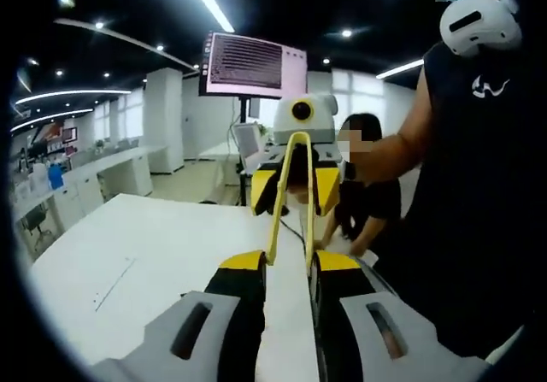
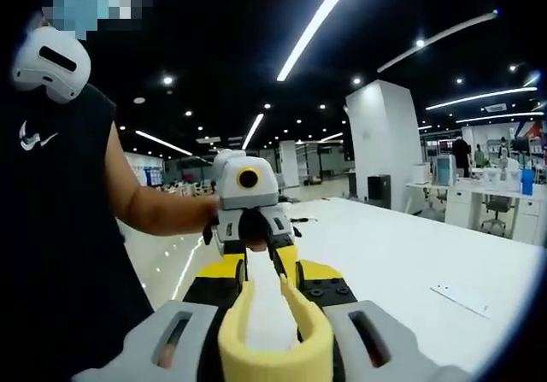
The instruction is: Place the target food into the container with the food tongs after gripping and lifting it, then release it inside without dropping or visibly crushing the food.
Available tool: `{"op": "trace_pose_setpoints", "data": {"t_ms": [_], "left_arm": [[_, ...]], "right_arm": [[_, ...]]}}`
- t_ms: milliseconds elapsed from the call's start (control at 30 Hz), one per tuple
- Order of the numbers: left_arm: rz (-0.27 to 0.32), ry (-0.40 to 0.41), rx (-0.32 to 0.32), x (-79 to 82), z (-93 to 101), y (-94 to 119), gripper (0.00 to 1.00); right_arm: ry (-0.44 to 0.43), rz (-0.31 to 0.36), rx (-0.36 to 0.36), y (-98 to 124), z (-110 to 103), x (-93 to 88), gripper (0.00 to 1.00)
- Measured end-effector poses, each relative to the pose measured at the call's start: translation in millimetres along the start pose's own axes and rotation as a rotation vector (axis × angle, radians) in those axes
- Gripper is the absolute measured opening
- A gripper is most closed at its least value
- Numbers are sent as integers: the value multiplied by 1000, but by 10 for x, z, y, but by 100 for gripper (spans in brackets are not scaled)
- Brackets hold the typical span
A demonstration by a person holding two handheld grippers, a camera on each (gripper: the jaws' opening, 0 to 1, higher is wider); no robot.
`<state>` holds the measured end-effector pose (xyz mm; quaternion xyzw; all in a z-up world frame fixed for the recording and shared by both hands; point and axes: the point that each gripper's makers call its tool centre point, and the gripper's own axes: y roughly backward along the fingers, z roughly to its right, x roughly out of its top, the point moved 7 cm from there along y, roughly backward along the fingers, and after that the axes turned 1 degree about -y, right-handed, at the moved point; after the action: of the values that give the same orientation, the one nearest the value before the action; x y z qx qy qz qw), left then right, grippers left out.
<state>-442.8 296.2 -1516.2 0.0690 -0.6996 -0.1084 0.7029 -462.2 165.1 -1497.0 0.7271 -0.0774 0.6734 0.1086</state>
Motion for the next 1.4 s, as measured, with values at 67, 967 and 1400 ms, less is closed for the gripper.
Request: {"op": "trace_pose_setpoints", "data": {"t_ms": [67,967,1400], "left_arm": [[0,7,4,17,22,11,1],[123,66,40,93,66,10,0],[105,75,17,84,47,38,0]], "right_arm": [[-3,-10,18,1,-11,-14,20],[-22,-4,29,-27,-6,-11,19],[-38,-20,53,-12,-28,-34,19]]}}
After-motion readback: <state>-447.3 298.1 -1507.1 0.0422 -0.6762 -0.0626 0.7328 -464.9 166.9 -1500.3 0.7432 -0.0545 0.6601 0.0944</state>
